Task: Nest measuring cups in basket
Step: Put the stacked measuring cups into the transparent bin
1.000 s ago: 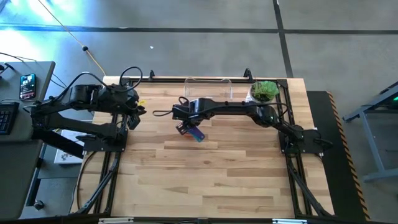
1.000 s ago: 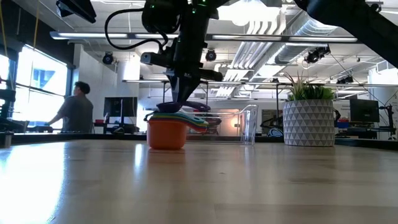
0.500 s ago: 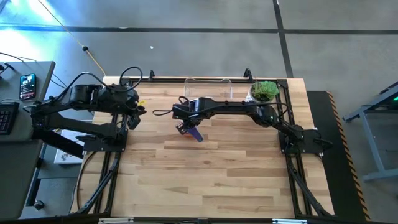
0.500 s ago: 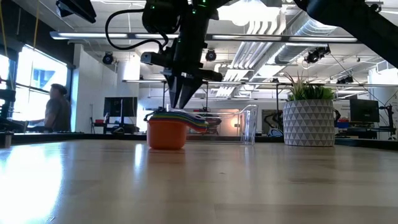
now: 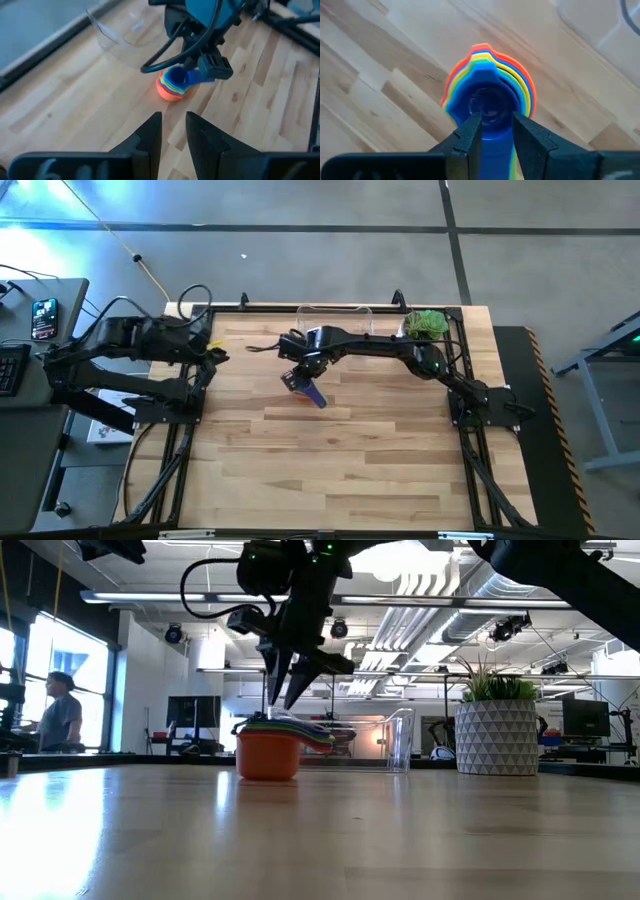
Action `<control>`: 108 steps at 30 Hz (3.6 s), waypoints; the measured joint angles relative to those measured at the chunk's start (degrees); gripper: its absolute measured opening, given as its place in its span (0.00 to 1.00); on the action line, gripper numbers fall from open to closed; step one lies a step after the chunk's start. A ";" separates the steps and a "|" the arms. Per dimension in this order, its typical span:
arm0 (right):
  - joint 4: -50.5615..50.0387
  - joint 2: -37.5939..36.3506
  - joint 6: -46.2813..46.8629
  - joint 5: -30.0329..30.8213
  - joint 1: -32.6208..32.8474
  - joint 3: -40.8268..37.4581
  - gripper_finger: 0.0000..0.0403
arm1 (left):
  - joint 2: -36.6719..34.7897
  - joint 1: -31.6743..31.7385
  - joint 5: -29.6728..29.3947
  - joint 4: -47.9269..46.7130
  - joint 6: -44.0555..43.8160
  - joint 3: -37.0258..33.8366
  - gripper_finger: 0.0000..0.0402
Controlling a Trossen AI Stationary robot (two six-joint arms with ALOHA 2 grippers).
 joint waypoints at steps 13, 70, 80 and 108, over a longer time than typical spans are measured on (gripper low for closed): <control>2.94 -3.72 -1.19 3.04 0.17 2.97 0.25 | -10.10 -5.52 -9.86 2.59 -2.25 -1.43 0.19; -5.22 -12.89 -2.77 4.75 3.43 2.97 0.25 | -43.53 -8.42 8.64 70.03 16.59 -68.52 0.19; -7.77 -12.96 -7.14 4.79 3.14 -2.28 0.25 | -43.53 -8.45 8.63 70.06 16.63 -68.52 0.19; 1.74 -12.31 -8.57 7.60 5.50 -16.75 0.32 | -43.53 -8.47 8.64 70.08 16.60 -68.50 0.19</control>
